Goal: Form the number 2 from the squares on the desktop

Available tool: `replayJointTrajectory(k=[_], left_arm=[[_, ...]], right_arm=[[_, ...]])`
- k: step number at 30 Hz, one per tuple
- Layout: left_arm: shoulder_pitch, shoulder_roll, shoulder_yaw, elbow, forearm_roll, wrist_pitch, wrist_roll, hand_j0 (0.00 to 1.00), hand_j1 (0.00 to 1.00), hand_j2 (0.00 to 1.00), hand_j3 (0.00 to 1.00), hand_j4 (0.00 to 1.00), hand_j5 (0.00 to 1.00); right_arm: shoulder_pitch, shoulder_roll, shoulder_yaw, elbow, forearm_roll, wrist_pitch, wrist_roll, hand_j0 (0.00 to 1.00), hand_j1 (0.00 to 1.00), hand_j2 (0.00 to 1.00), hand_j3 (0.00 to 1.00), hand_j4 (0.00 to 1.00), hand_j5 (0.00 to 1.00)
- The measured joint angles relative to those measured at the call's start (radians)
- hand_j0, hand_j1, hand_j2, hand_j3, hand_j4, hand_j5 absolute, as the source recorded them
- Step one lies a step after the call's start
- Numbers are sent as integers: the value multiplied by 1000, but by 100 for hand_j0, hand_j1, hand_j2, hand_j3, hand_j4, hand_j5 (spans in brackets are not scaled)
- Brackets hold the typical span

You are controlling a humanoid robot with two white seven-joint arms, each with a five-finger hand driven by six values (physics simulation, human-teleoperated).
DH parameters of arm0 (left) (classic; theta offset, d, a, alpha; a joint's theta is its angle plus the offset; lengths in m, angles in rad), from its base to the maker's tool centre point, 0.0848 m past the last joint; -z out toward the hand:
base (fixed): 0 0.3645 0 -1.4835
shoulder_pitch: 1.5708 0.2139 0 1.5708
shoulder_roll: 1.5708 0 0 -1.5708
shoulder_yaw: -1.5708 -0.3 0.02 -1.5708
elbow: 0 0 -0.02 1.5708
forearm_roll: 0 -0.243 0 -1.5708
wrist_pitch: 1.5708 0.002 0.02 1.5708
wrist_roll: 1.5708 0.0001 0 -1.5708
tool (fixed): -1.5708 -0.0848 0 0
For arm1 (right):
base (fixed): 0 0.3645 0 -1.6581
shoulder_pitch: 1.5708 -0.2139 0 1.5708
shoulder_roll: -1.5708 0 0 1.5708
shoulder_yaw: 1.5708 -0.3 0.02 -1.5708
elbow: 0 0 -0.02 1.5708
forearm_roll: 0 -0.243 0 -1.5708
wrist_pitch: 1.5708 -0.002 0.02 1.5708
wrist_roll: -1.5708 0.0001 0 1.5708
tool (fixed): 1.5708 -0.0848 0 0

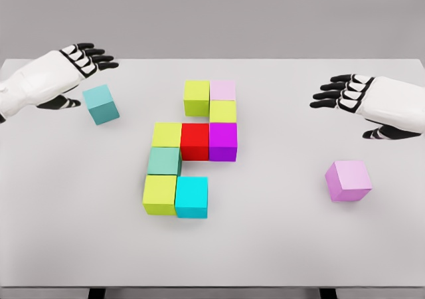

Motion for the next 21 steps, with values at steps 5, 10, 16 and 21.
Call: replayJointTrajectory(k=[5, 10, 16, 21], left_arm=[[-46, 23, -55, 0, -71, 0, -39, 100, 100, 100, 100, 100, 100], [-112, 21, -122, 10, -123, 0, -84, 100, 100, 100, 100, 100, 100], [-193, 4, -214, 72, -137, 0, -129, 100, 100, 100, 100, 100, 100], [-268, -48, -286, 162, -147, 0, -137, 100, 100, 100, 100, 100, 100]], right_arm=[[0, -1, -1, 1, 4, 0, 5, 100, 100, 100, 100, 100, 100], [0, -12, -20, -1, 4, 0, 5, 100, 100, 100, 100, 100, 100], [-130, -73, -1, 1, -1, 0, 5, 100, 100, 100, 100, 100, 100], [-247, -159, 153, -2, 13, 0, 63, 100, 100, 100, 100, 100, 100]])
